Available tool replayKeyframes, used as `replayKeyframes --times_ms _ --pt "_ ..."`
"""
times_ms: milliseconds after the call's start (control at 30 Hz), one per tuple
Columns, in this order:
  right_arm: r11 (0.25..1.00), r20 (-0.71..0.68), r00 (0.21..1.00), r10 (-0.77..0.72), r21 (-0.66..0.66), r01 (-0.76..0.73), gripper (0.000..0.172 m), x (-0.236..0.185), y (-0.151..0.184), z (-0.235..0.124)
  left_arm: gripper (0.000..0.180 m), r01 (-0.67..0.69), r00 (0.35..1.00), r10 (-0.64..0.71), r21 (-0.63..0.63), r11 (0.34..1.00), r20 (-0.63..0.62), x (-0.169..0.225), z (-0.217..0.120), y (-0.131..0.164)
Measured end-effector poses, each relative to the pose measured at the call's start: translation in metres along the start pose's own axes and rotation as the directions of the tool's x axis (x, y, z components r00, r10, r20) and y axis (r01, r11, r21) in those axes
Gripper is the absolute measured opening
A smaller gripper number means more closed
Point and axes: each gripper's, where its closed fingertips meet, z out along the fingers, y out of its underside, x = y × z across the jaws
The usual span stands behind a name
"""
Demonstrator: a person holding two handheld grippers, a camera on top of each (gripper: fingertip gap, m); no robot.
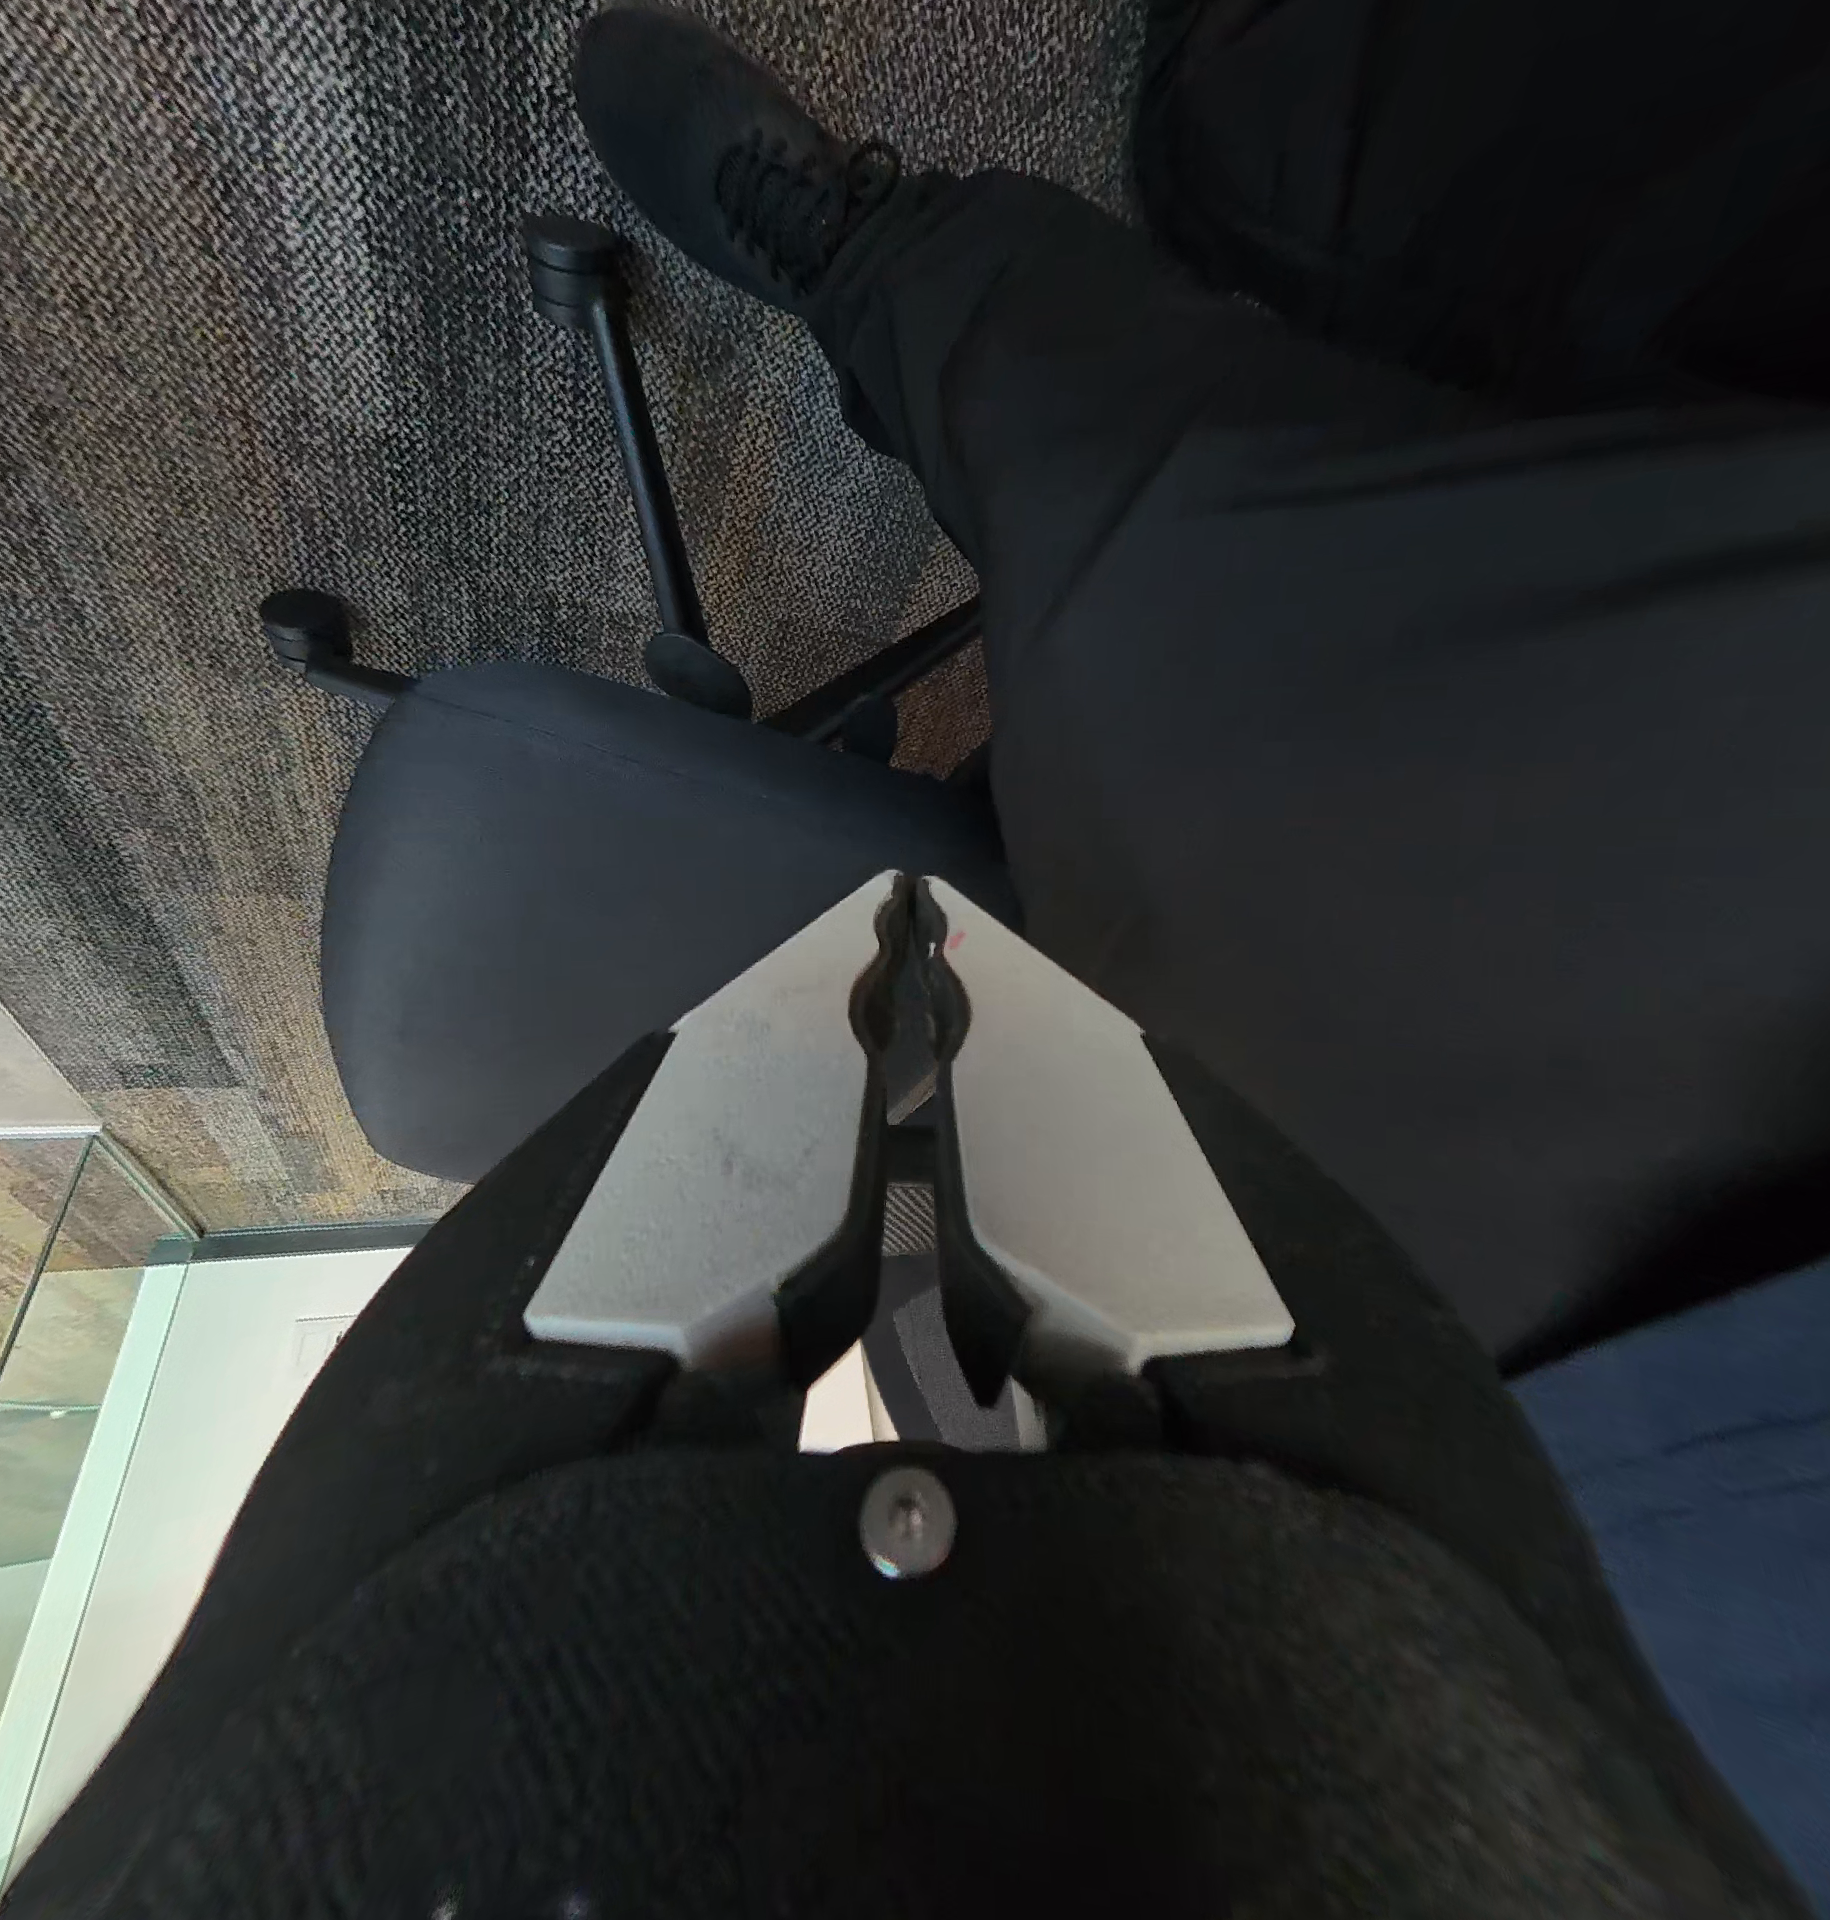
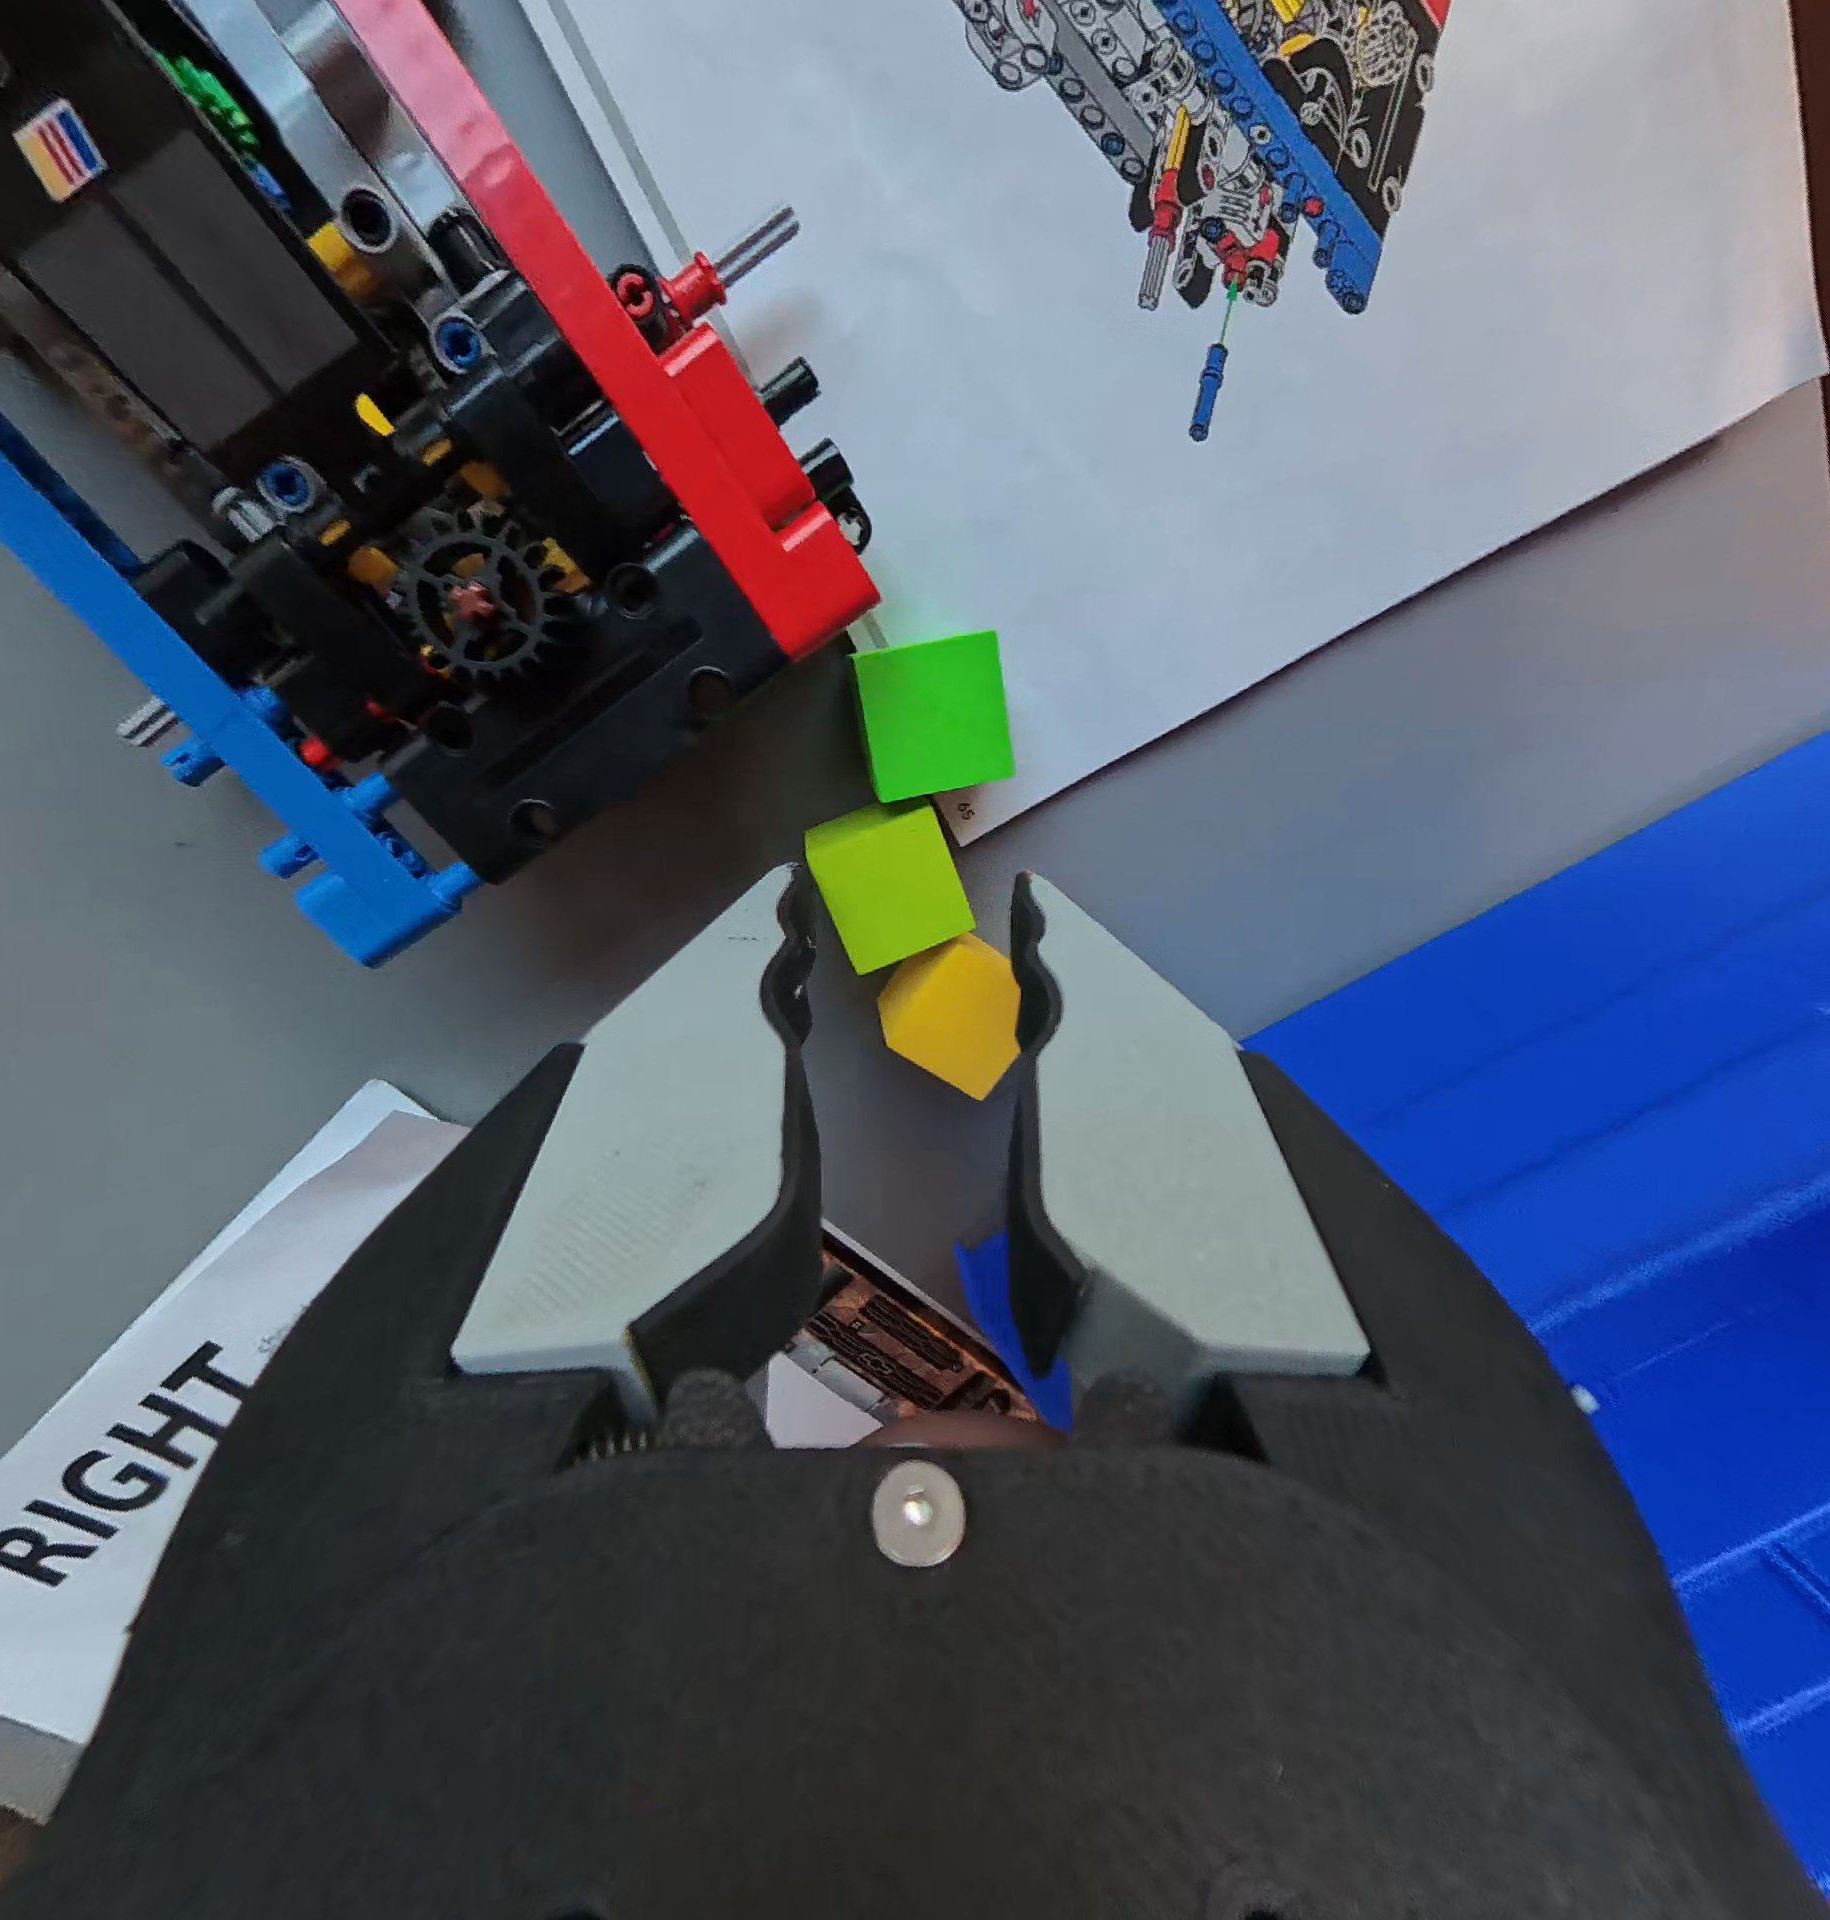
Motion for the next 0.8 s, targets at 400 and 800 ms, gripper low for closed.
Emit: replayKeyframes --times_ms 400,800 --pt "0.989 0.09 0.988 -0.124 -0.065 0.13 0.033 -0.017 0.012 0.002 0.0 0.0 1.0 0.0 -0.009 1.0 -0.007 0.002 0.003 0.001" --pt "0.993 0.097 0.988 -0.12 0.022 0.118 0.025 -0.026 0.011 -0.013 0.0 0.005 1.0 -0.005 -0.012 1.0 -0.014 -0.002 0.006 0.002"
